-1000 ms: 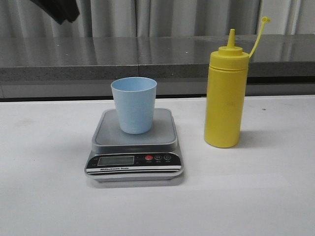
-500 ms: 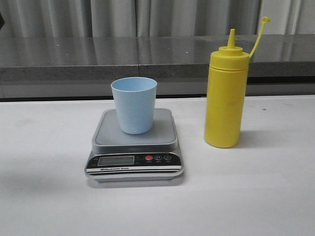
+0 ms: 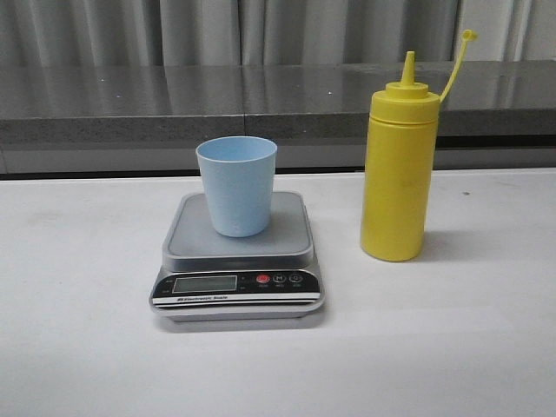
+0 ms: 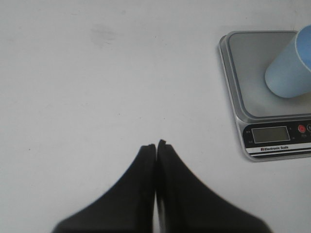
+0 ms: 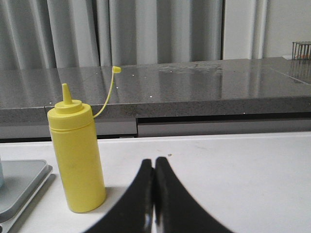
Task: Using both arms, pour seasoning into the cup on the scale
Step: 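Move the right gripper toward the yellow squeeze bottle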
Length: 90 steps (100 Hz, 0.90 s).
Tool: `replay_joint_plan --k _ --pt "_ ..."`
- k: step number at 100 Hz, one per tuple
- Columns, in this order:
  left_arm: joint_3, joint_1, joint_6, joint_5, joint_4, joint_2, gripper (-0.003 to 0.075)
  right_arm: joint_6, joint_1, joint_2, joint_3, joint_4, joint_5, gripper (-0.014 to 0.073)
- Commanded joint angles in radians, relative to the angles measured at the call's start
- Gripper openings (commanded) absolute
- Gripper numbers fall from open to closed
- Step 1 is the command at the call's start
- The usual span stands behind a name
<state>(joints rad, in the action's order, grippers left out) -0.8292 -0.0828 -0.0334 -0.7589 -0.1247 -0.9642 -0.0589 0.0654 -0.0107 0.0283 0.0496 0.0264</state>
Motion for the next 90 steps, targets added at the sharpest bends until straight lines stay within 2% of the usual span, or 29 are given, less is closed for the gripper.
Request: replay_joint_plan --k 1,56,75,90 --pt "0.027 0.007 -0.009 0.081 -0.007 0.081 -0.002 -0.004 -0.001 -0.024 -0.018 0.02 0.071 -0.0061" --pt "0.292 0.007 -0.009 0.119 0.008 0.5 -0.002 -0.004 -0.001 -0.023 -0.02 0.021 0.052 -0.0061" --pt "0.311 0.007 -0.009 0.133 0.009 0.604 -0.002 -0.004 -0.001 0.011 -0.094 0.038 -0.026 -0.0061" --pt "0.311 0.007 -0.009 0.155 0.011 0.622 -0.002 -0.004 -0.001 0.105 -0.19 0.038 -0.142 -0.0061"
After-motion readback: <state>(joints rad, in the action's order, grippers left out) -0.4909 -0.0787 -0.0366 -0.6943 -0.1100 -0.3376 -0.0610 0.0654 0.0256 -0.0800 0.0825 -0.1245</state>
